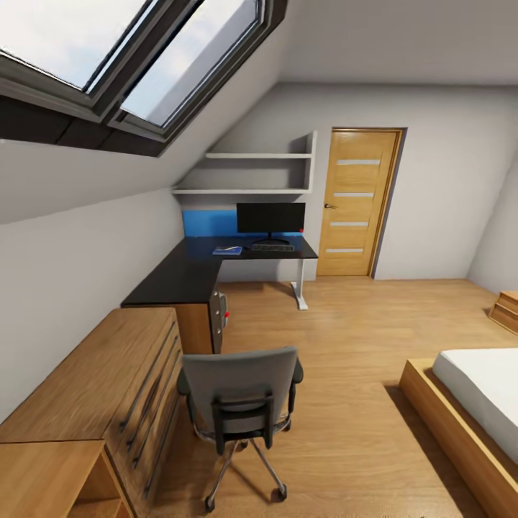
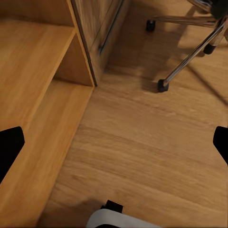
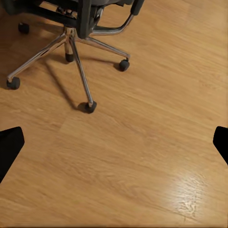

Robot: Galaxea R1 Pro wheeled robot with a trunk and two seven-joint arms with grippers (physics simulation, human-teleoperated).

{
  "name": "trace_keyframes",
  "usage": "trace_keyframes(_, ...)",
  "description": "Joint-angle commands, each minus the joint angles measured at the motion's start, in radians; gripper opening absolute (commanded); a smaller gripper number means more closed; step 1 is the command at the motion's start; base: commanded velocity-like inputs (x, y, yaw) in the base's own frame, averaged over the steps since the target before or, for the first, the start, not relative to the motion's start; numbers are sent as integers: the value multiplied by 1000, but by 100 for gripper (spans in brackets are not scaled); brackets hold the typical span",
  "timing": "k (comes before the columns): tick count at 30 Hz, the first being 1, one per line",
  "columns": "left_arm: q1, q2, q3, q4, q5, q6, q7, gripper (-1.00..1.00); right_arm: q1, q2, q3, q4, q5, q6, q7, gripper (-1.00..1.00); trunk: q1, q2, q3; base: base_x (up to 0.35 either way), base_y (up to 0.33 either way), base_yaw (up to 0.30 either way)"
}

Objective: In the bedroom, organize the workspace by keeping the computer under the desk, ensuring the monitor is on the desk, placing the keyboard on the desk next to the monitor, placing the mouse on the desk next to the keyboard, moving the folder from the swivel chair onto the desk next to the mouse, stacking the notebook on top of the folder with the pen on top of the notebook, and positioning the swivel chair next to the desk.

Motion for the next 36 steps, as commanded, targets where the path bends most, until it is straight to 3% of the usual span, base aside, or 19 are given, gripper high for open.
trace_keyframes(1,0,0,-9,1,6,-3,5,100,0,0,9,1,-2,-2,-6,100,0,-1,0,-107,136,0)
trace_keyframes(14,0,0,-9,1,6,-2,5,100,0,0,9,1,-2,-2,-6,100,0,-1,0,-101,146,0)
trace_keyframes(36,0,0,-9,1,6,-3,5,100,0,0,9,1,-2,-2,-6,100,0,-1,0,-11,46,0)
